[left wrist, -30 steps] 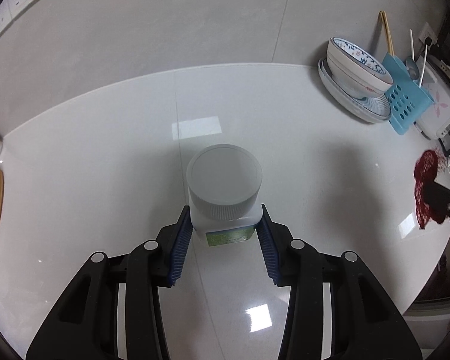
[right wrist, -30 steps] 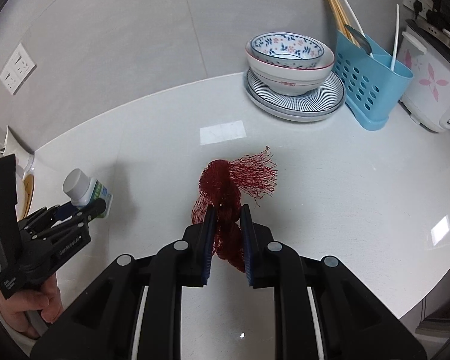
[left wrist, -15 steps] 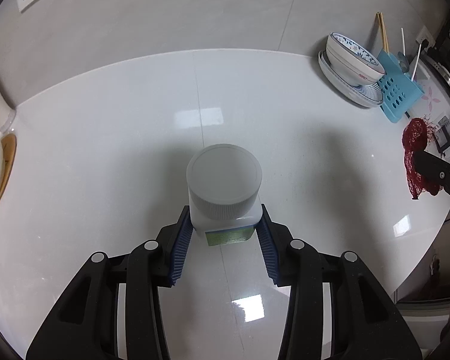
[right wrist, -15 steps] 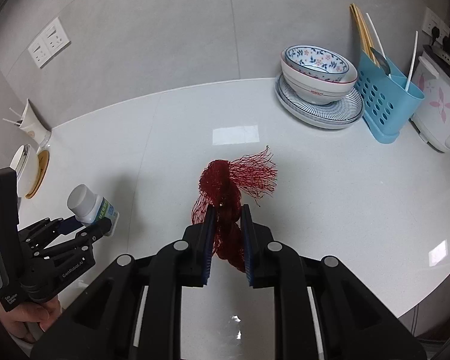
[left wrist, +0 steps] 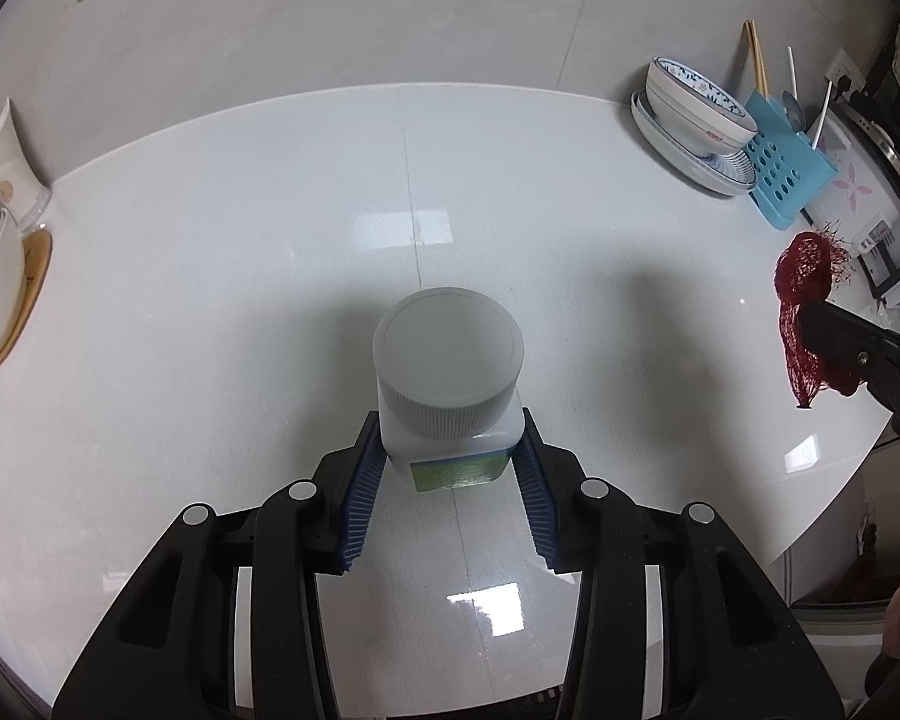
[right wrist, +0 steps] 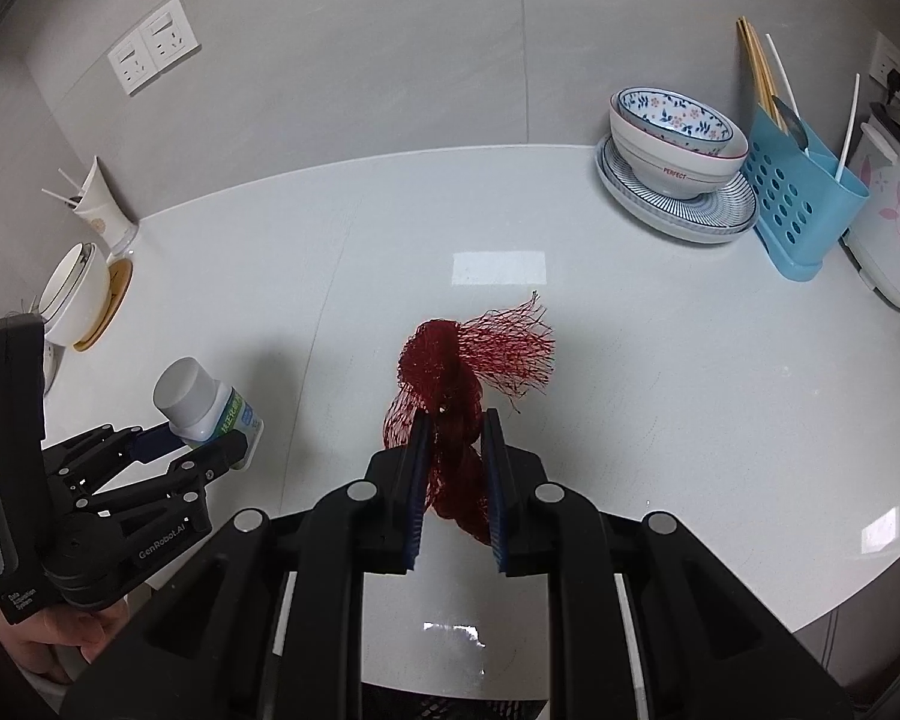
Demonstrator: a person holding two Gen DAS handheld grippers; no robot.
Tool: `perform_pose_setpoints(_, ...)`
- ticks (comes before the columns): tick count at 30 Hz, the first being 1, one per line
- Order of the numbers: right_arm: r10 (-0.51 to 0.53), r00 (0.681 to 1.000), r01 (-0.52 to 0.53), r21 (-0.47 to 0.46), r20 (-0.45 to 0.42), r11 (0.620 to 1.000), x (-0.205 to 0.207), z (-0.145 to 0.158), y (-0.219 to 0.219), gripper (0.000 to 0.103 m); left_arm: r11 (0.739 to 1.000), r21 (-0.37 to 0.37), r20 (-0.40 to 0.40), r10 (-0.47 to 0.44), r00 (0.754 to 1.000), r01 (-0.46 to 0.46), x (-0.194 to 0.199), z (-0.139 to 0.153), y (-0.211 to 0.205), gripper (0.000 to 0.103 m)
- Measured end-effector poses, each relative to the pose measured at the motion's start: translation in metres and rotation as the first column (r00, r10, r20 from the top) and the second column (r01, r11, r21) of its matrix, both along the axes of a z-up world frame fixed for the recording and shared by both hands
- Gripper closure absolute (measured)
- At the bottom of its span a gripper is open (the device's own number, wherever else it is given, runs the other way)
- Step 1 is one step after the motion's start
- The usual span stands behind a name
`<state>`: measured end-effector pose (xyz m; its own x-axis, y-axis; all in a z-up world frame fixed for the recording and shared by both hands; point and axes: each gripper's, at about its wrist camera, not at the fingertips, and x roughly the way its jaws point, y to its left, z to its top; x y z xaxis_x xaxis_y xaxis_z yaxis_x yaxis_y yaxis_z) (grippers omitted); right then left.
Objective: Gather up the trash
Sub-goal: 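Carry the pill bottle and red mesh bag with both tools over the trash bin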
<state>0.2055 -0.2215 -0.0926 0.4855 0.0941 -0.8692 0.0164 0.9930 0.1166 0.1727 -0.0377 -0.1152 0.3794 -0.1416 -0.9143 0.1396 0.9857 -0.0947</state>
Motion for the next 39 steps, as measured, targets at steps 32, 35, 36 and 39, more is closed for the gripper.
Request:
perform_pose_setpoints(32, 0.082, 0.997, -0.082, 0.015, 0.013, 0.996, -0.101, -0.001, -0.004, 0.087, 0.999, 0.009, 0.04, 0.03, 0.999, -0.03, -0.103, 0.016, -0.025, 0.061)
perform_pose_setpoints(35, 0.093, 0.996, -0.093, 0.014, 0.001, 0.996, -0.11, -0.008, -0.004, 0.087, 0.999, 0.004, 0.046, 0.037, 0.998, -0.037, -0.116, 0.017, -0.03, 0.061)
perform_pose_setpoints(36, 0.097, 0.995, -0.096, 0.017, -0.004, 0.995, -0.114, -0.011, -0.005, 0.087, 0.999, 0.003, 0.047, 0.036, 0.998, -0.037, -0.121, 0.017, -0.033, 0.061)
perform_pose_setpoints(39, 0.101, 0.995, -0.101, 0.024, -0.012, 0.995, -0.127, -0.016, -0.007, 0.087, 0.999, 0.0, 0.044, 0.036, 0.998, -0.036, -0.136, 0.014, -0.039, 0.061)
